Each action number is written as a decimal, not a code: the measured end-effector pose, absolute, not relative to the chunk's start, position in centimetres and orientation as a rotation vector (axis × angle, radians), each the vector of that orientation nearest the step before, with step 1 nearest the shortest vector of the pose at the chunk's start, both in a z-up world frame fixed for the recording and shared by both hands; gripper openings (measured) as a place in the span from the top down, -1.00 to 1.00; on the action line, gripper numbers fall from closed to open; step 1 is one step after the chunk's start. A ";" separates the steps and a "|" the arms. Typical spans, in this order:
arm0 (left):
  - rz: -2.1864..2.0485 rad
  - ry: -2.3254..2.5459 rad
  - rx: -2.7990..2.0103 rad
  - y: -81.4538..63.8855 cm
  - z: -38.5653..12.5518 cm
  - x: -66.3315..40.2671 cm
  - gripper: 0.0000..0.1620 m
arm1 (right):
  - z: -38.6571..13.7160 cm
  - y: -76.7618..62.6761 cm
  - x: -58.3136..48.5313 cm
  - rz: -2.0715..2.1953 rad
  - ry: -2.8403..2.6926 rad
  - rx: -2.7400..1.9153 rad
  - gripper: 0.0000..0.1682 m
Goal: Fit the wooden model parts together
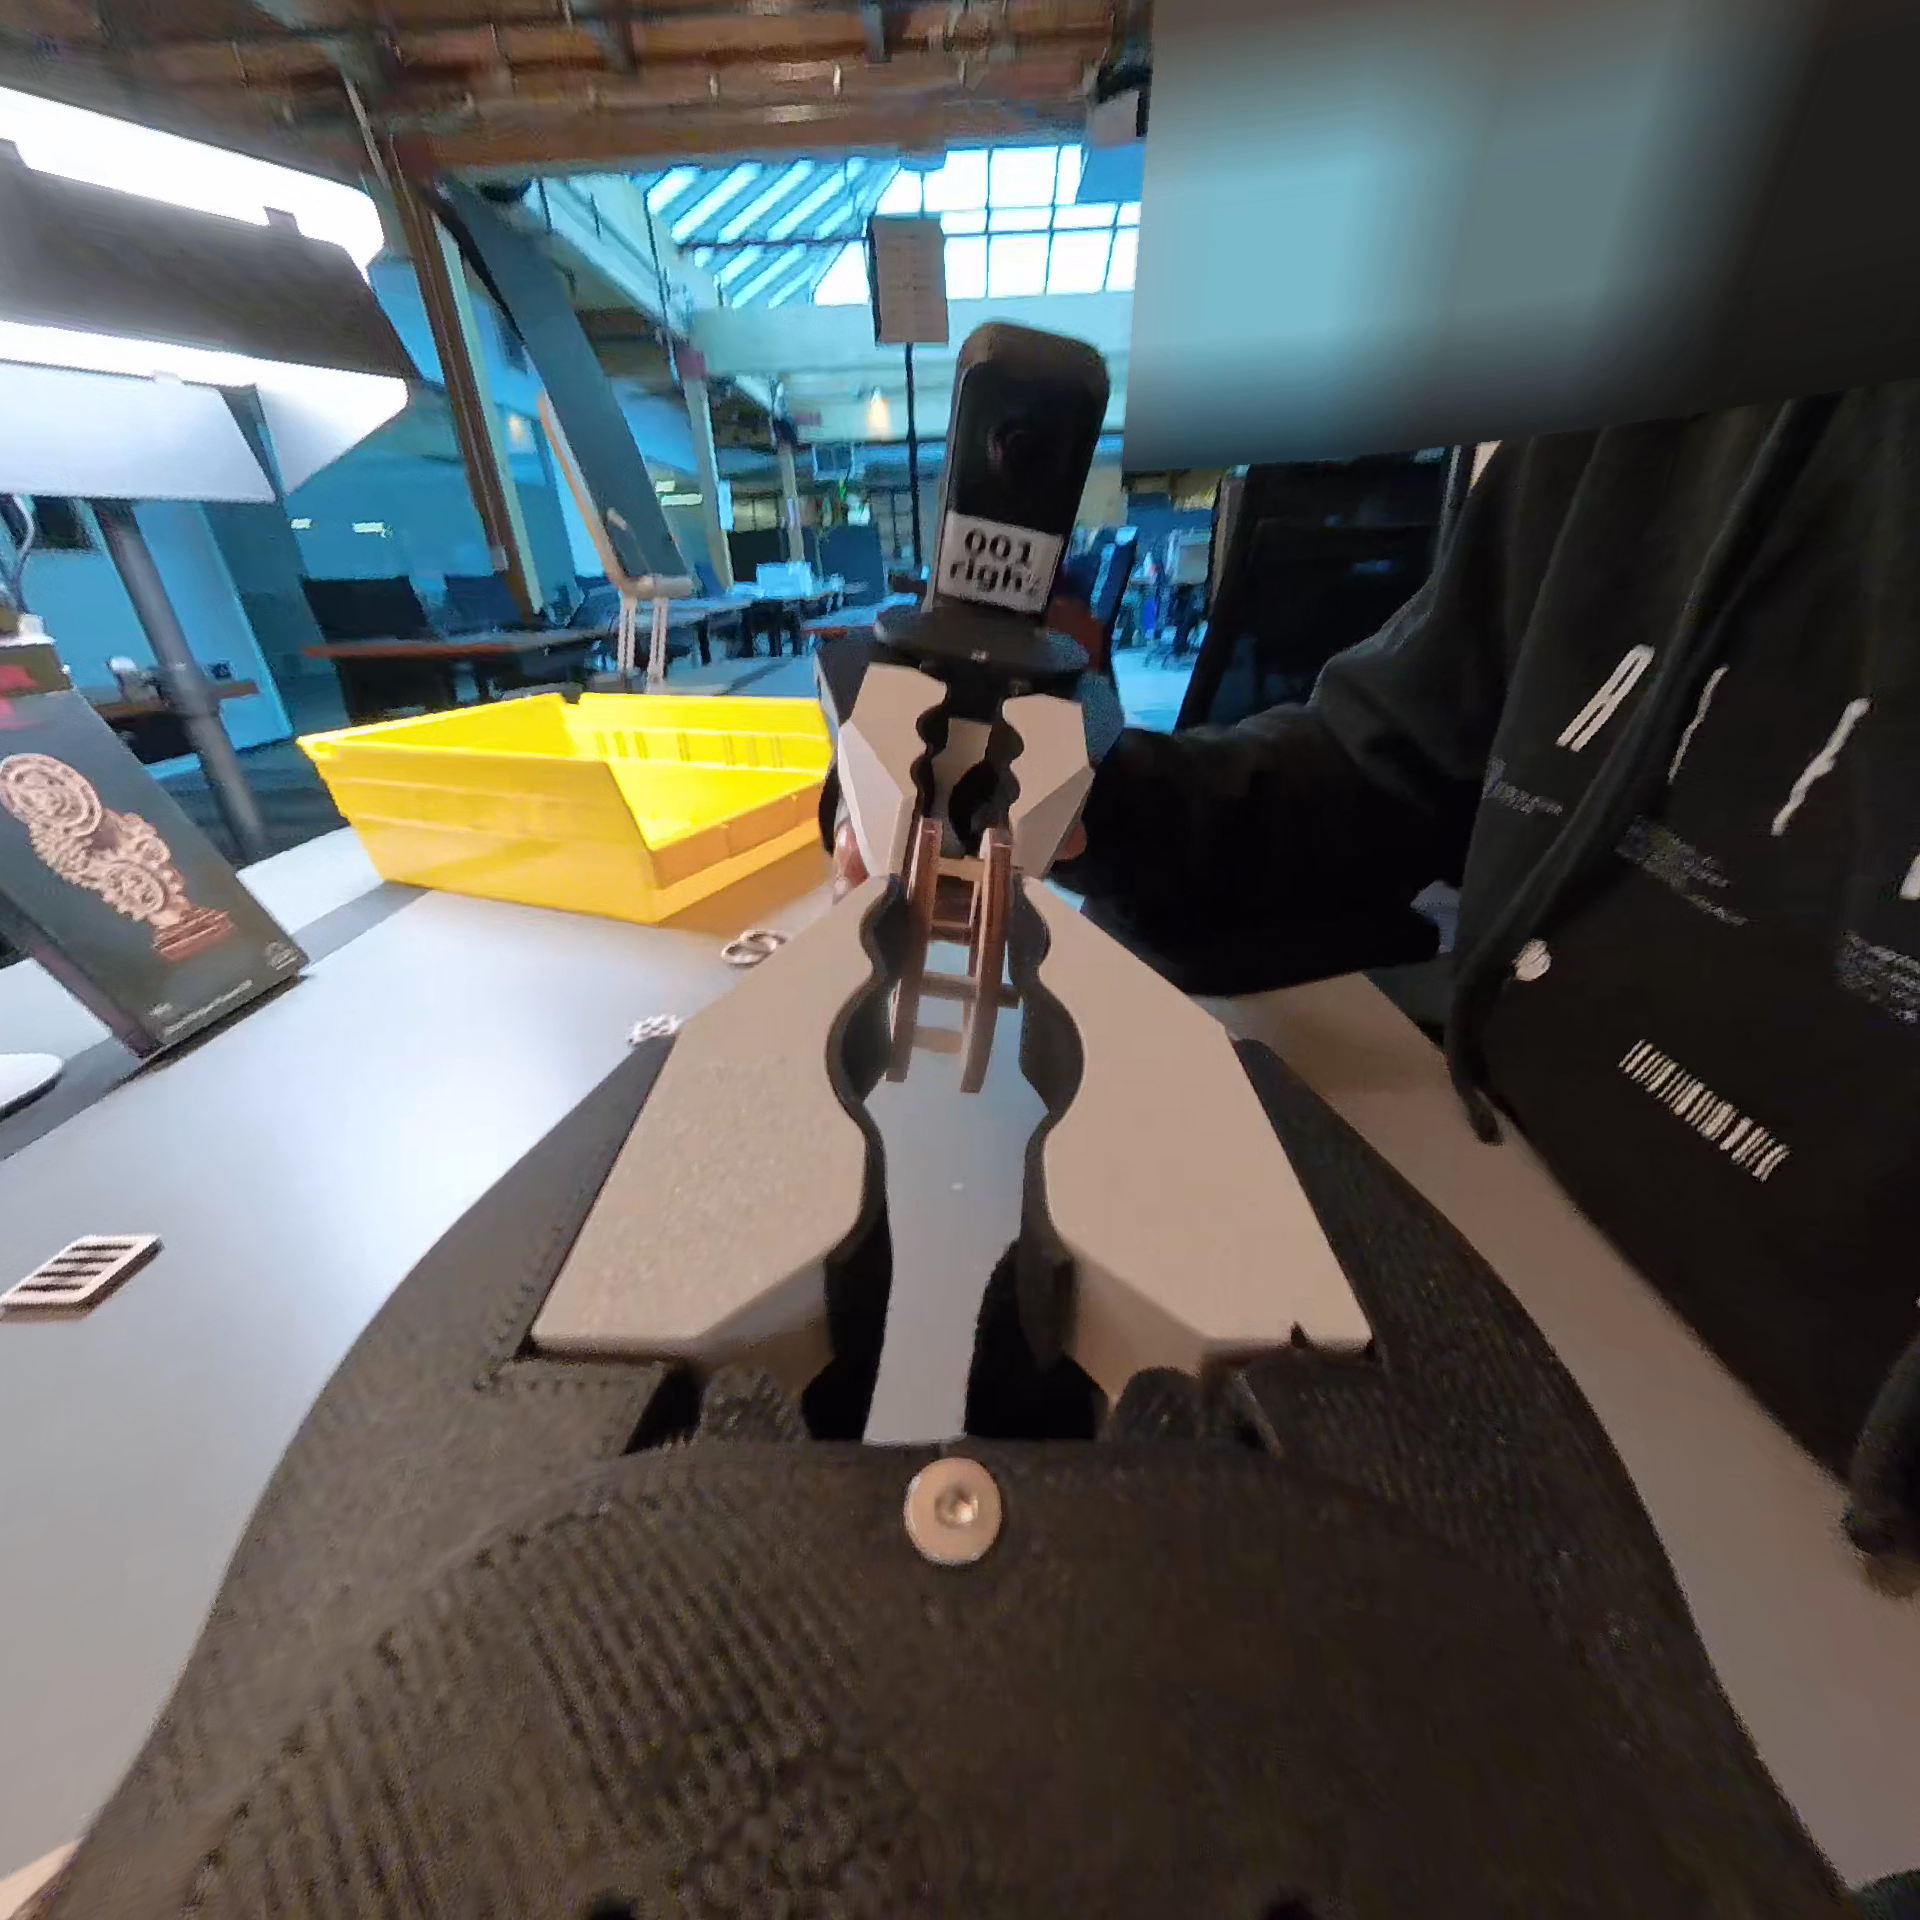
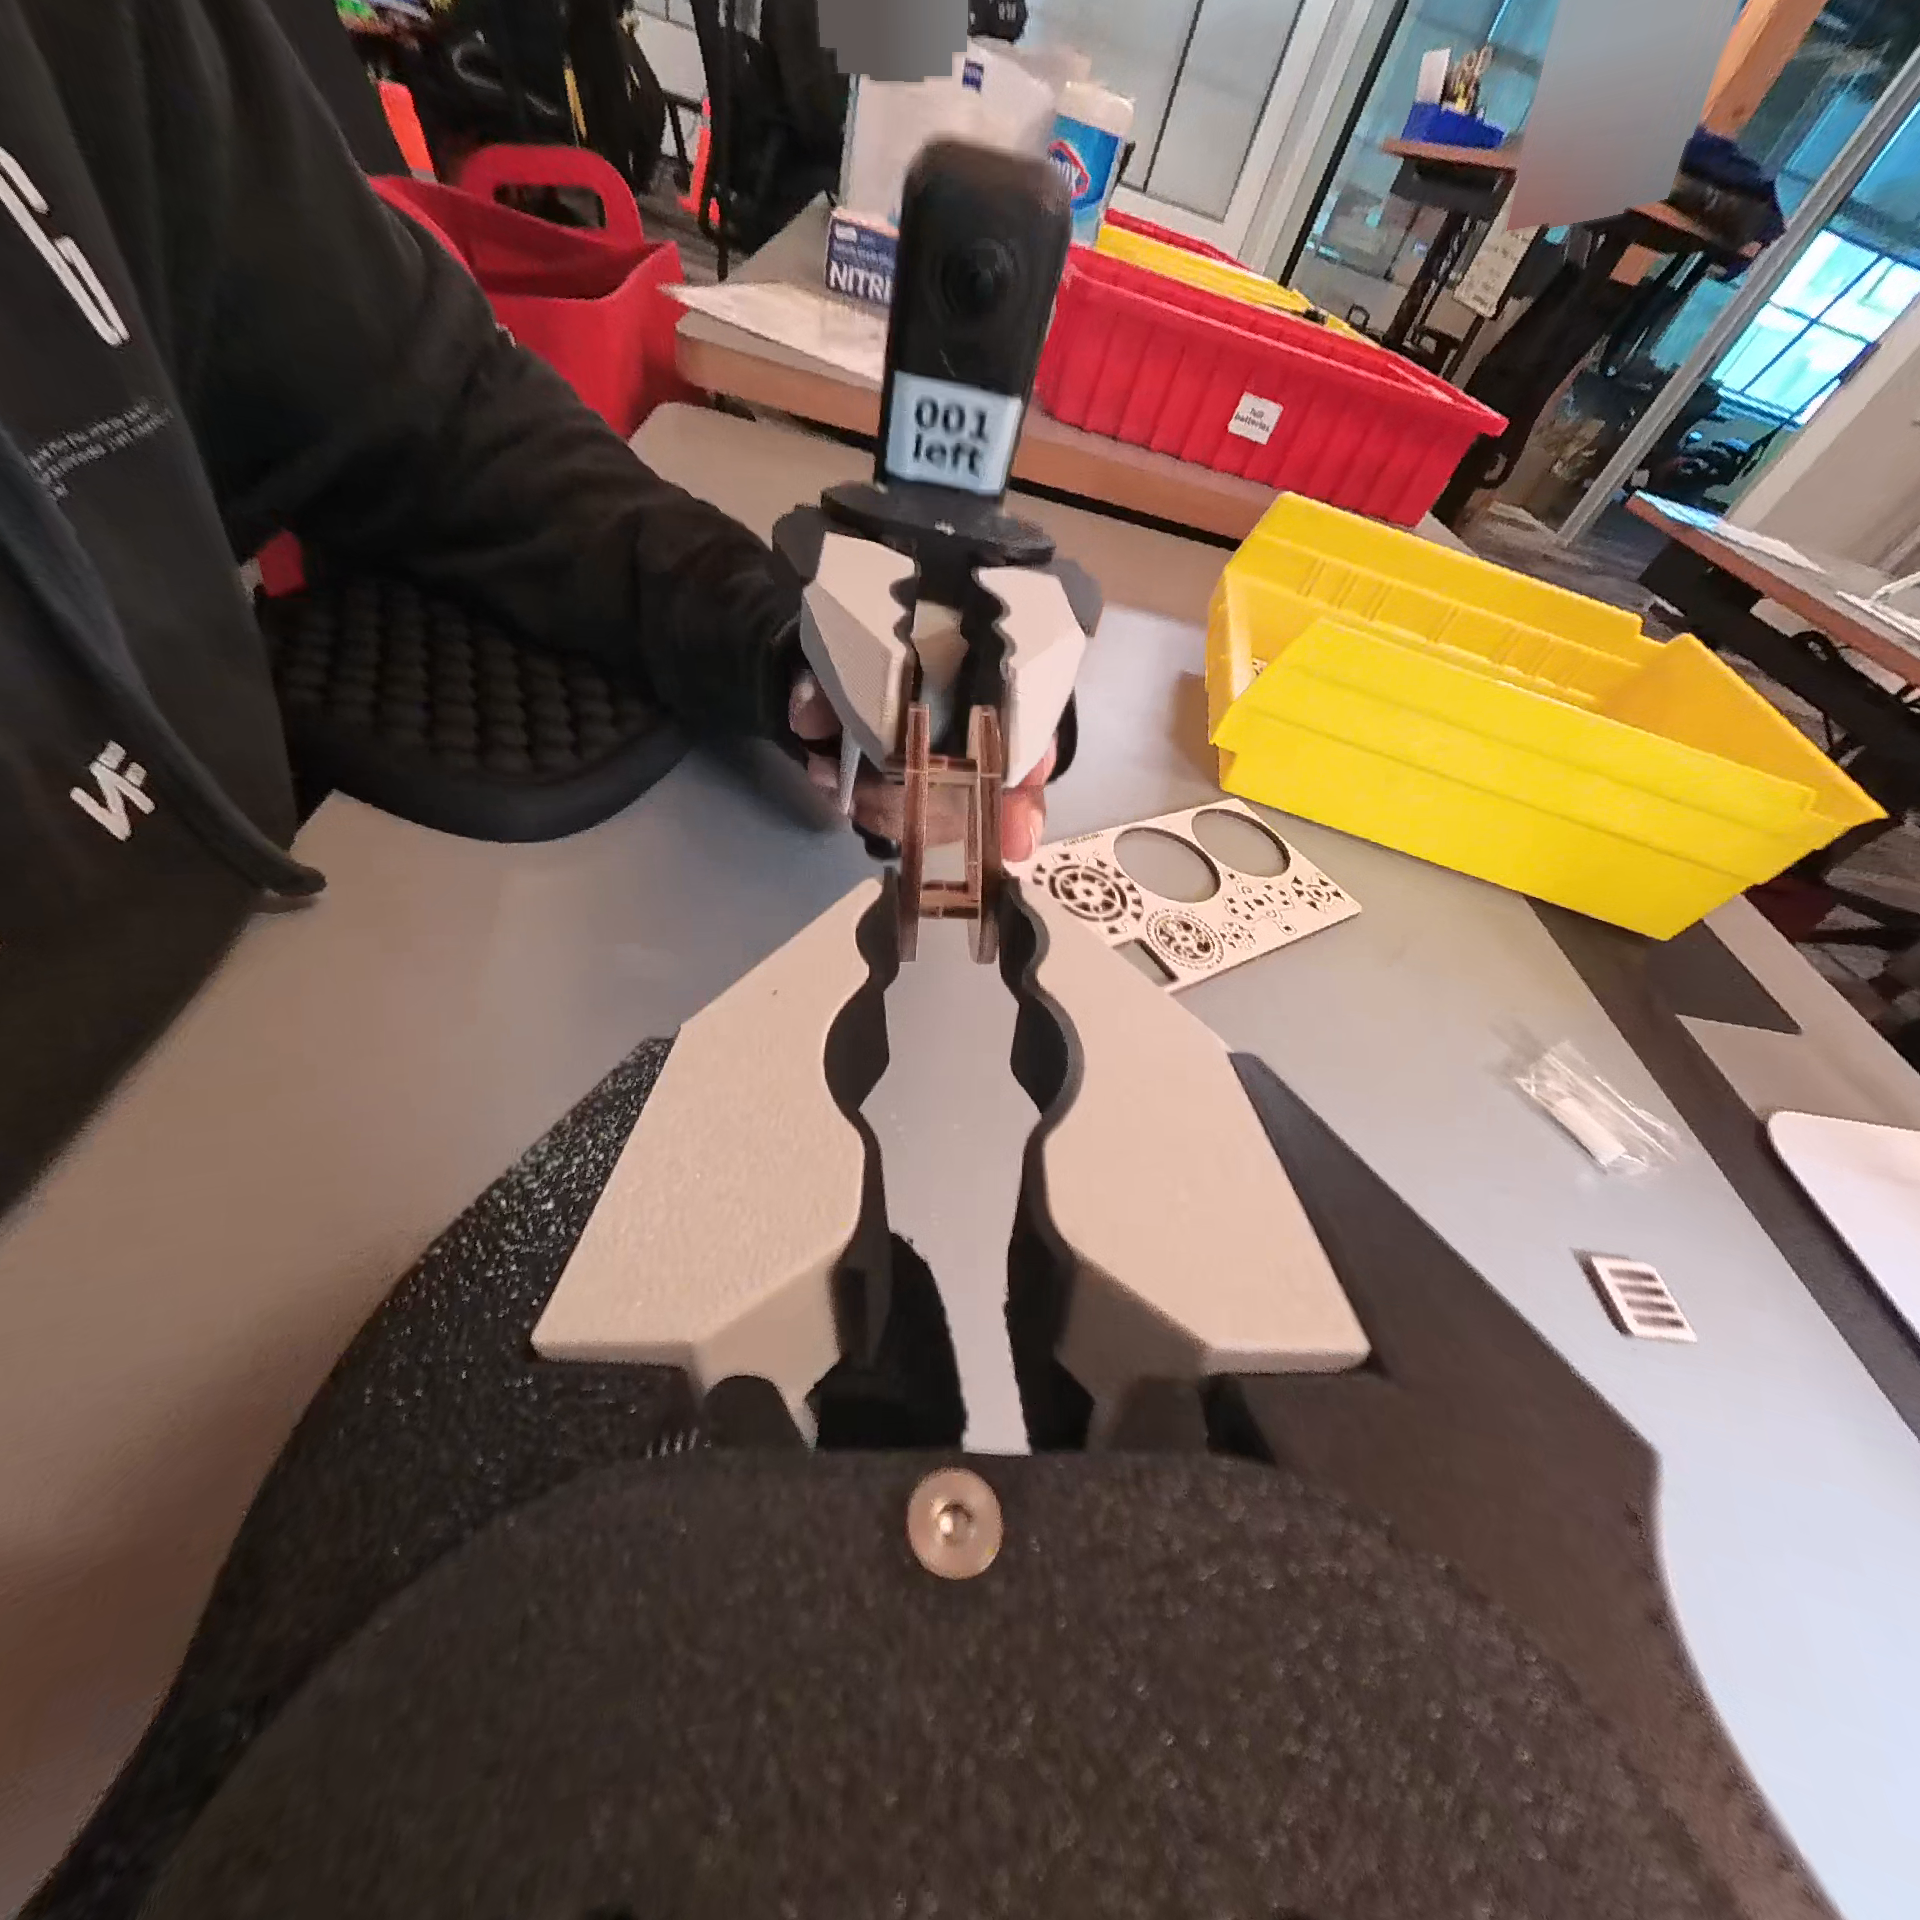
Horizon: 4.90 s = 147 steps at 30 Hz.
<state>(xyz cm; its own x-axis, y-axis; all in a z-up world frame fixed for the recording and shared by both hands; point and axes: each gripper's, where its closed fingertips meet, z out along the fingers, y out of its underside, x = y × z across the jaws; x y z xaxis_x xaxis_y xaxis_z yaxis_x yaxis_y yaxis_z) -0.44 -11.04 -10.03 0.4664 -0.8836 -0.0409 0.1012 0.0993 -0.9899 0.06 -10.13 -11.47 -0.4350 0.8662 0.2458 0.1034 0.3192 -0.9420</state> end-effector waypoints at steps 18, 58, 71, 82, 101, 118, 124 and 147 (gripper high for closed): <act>-0.660 0.957 -1.283 -11.3 -10.4 0.9 0.80 | -11.0 -10.8 0.3 1.135 -1.784 -0.804 0.70; -0.544 1.064 -1.419 -11.1 -12.6 0.6 0.76 | -13.6 -10.6 0.1 0.924 -1.935 -0.830 0.82; -0.443 1.105 -1.433 -11.0 -13.0 0.8 0.79 | -14.0 -10.6 0.2 0.876 -1.949 -0.815 0.81; -0.431 1.110 -1.486 -10.9 -13.5 0.7 0.80 | -14.6 -10.4 0.1 0.842 -1.977 -0.843 0.82; -0.402 1.083 -1.361 -11.2 -11.8 0.9 0.79 | -12.8 -10.7 -0.4 0.873 -1.852 -0.763 0.78; -0.586 1.019 -1.416 -11.3 -11.1 0.6 0.78 | -13.3 -10.0 0.2 0.812 -1.934 -0.827 0.82; -0.666 0.965 -1.338 -11.8 -9.9 0.5 0.79 | -11.7 -10.7 0.3 1.001 -1.843 -0.811 0.80; -0.467 1.098 -1.593 -10.3 -13.0 0.3 0.62 | -14.5 -10.0 -0.6 0.709 -1.974 -0.879 0.84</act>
<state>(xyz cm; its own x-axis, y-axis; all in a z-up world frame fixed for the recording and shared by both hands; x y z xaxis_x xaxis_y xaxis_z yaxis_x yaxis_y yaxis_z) 0.33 -10.35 -12.99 0.4944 -0.8356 -0.2394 -0.4073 0.0206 -0.9131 -0.60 -10.02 -14.54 -0.4004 0.7904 0.4637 0.3147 0.5939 -0.7404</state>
